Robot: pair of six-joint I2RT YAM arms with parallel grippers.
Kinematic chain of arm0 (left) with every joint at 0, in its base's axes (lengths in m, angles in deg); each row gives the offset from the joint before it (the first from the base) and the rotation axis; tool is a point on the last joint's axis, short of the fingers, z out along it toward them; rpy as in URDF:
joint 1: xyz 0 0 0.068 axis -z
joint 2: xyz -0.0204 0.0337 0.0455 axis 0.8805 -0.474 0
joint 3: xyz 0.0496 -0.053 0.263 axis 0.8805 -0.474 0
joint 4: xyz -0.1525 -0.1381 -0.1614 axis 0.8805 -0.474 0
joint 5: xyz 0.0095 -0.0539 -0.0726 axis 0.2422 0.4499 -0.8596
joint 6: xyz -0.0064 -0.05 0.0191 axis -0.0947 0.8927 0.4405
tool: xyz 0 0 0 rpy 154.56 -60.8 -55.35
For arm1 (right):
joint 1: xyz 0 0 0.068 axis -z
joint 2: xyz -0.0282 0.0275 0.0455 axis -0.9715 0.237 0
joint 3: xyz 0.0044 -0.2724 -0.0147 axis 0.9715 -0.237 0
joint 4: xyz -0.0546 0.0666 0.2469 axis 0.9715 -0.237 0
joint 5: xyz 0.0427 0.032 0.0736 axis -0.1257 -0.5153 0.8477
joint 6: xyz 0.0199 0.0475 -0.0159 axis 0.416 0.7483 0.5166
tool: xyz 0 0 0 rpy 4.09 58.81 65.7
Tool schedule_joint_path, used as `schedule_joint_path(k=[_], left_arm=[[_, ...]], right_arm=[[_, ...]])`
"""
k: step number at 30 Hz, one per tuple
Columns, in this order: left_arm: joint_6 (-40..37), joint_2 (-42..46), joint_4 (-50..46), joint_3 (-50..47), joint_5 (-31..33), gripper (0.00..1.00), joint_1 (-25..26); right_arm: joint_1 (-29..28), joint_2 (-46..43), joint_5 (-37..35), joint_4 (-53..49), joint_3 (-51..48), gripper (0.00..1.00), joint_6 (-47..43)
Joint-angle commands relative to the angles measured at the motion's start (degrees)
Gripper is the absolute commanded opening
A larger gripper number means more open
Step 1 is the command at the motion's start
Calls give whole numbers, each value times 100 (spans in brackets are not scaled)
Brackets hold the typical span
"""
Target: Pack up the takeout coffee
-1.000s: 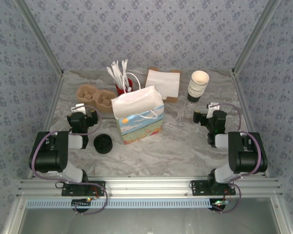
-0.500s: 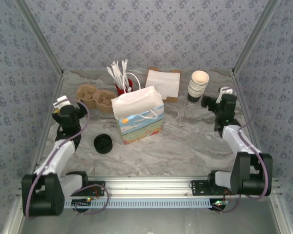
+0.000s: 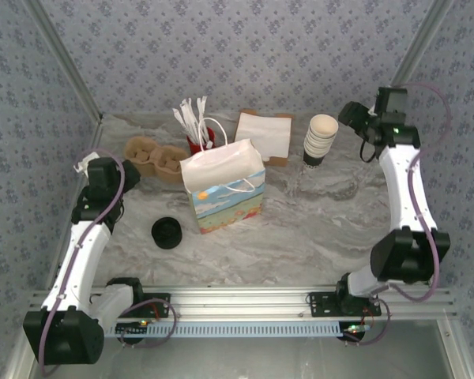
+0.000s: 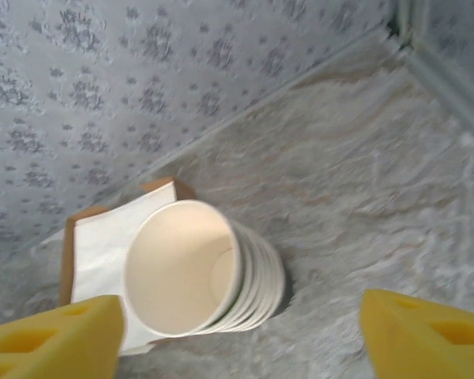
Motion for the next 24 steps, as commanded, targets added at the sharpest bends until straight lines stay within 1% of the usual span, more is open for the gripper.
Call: schedule_joint_path(k=[1, 4, 6, 9, 11, 13, 17, 19, 21, 22, 24], left_arm=[[182, 80, -543, 328, -516, 99, 23], [139, 98, -499, 357, -875, 99, 25], [131, 116, -445, 361, -1000, 99, 26], [28, 140, -294, 280, -1227, 99, 22], [-59, 197, -125, 175, -1405, 99, 29], [-63, 262, -8, 88, -1468, 99, 21], [-17, 371, 84, 33, -1469, 99, 20], [-22, 368, 87, 37, -1477, 99, 19], [-9, 351, 87, 46, -1477, 99, 14], [-7, 341, 80, 55, -1467, 99, 20], [42, 316, 80, 61, -1459, 99, 13]], right_arm=[[-223, 529, 113, -878, 593, 68, 65], [-389, 959, -133, -1064, 1049, 65, 63], [-416, 1178, -277, -1233, 1303, 63, 98], [-484, 1364, -582, -1282, 1443, 61, 68], [-492, 1468, -603, -1304, 1485, 58, 68], [-491, 1578, -612, -1324, 1512, 53, 77], [-504, 1685, -636, -1302, 1505, 49, 54], [-512, 1708, -660, -1280, 1505, 41, 36], [-513, 1735, -646, -1279, 1524, 36, 16], [-511, 1753, -630, -1274, 1539, 31, 7], [-513, 1791, -595, -1284, 1570, 18, -16]])
